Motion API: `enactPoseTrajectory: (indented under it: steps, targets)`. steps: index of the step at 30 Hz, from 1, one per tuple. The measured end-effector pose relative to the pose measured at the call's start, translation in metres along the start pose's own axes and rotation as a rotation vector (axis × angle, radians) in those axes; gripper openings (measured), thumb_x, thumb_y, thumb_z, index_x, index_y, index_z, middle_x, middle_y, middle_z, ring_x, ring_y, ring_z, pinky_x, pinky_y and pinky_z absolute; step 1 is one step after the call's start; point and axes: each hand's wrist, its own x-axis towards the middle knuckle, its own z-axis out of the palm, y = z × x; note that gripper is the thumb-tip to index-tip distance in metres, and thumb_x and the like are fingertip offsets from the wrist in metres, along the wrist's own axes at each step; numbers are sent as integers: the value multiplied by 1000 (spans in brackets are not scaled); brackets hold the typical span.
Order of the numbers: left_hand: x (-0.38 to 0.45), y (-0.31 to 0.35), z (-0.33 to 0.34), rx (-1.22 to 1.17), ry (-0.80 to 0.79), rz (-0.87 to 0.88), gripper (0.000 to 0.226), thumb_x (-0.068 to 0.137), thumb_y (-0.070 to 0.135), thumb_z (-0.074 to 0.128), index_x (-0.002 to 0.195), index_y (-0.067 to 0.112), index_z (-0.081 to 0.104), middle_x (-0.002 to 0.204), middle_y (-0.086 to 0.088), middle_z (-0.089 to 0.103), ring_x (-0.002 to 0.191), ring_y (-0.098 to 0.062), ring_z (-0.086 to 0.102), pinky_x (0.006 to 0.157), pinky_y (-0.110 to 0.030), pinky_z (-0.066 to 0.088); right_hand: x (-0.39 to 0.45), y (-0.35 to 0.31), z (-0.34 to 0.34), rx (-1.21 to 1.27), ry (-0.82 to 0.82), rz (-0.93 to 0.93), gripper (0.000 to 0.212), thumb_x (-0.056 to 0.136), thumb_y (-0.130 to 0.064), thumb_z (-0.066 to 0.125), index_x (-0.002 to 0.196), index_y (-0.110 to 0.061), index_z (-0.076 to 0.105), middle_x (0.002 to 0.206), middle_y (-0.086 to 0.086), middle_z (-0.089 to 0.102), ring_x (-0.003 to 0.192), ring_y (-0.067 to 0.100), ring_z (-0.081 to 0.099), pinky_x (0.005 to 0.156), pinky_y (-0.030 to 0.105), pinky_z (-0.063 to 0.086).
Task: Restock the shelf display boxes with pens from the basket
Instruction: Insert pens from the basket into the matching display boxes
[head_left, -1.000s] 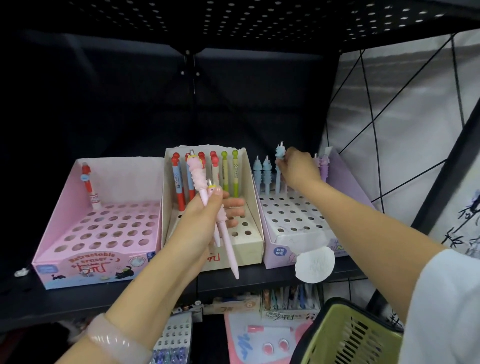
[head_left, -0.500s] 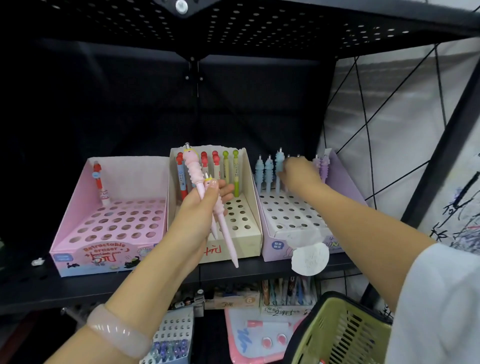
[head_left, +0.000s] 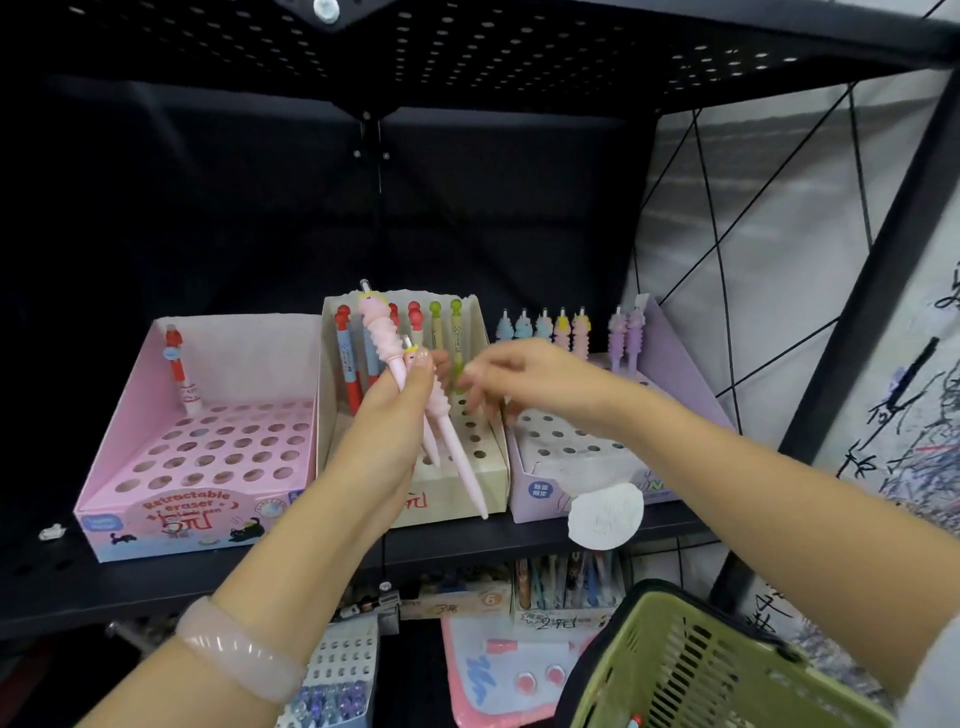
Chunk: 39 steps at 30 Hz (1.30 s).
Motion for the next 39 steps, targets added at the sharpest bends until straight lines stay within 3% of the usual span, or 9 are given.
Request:
enactPoseTrajectory:
  steps: [4, 7, 10, 13, 17, 19, 25, 32, 39]
  targets:
    - [-6, 4, 19, -130, -91, 10, 24, 100, 31, 36, 104, 21, 58, 82, 1, 74, 77, -9, 71, 58, -22, 55, -15, -5, 16, 173, -96, -68, 6, 91, -20, 59, 86, -19, 63, 72, -14, 67, 71, 1, 63, 68, 16, 50]
    - [-8, 6, 26, -112, -128, 13, 23, 99, 32, 35, 101, 25, 58, 80, 5, 74, 76, -10, 71, 57, -24, 55, -17, -1, 10, 169, -20, -55, 5, 92, -14, 56, 90, -11, 60, 68, -10, 65, 60, 0, 58, 56, 13, 46]
    - [-8, 3, 27, 8, -103, -5, 20, 99, 29, 38, 96, 24, 58, 83, 3, 72, 67, -7, 68, 67, -32, 59, -13, 12, -18, 135, 287, -16, 14, 92, -12, 56, 106, -9, 57, 79, 2, 67, 64, 8, 61, 56, 16, 49]
    - [-7, -4, 27, 80, -76, -36, 15, 99, 22, 40, 97, 16, 53, 69, -3, 60, 38, -8, 49, 38, -21, 44, -9, 32, -58, 116, 674, 58, 18, 92, -14, 55, 109, -9, 50, 80, -1, 63, 55, -2, 61, 50, 10, 47]
    - [-1, -10, 27, 129, -83, -36, 13, 97, 19, 45, 87, 14, 48, 58, -1, 44, 34, -5, 29, 32, -16, 23, -2, 66, -91, -24, 900, 196, 14, 94, -18, 52, 106, -13, 48, 90, 5, 62, 77, 17, 64, 67, 27, 50]
    - [2, -12, 27, 126, -84, -50, 15, 97, 23, 45, 87, 14, 49, 57, 1, 43, 35, -4, 28, 32, -16, 22, 1, 78, -96, -168, 905, 252, 21, 95, -20, 50, 111, -7, 49, 98, 11, 63, 89, 26, 62, 72, 31, 46]
    - [7, -18, 23, -1, -58, -103, 24, 98, 33, 41, 92, 15, 55, 49, 8, 47, 36, -5, 30, 32, -17, 22, 14, 82, -91, -470, 814, 280, 28, 97, -21, 47, 113, 1, 48, 98, 22, 63, 90, 35, 62, 74, 37, 50]
    - [7, -20, 19, -6, -89, -111, 19, 99, 24, 39, 97, 15, 56, 49, 8, 47, 36, -5, 30, 33, -17, 22, 29, 89, -88, -674, 655, 373, 28, 98, -19, 42, 113, 3, 51, 103, 23, 62, 96, 35, 59, 67, 29, 37]
    - [7, -21, 20, -2, -98, -106, 20, 99, 19, 38, 98, 14, 57, 53, 5, 50, 39, -6, 31, 34, -16, 23, 40, 92, -80, -967, 550, 567, 26, 98, -11, 42, 120, 1, 50, 120, 18, 58, 109, 32, 57, 70, 31, 38]
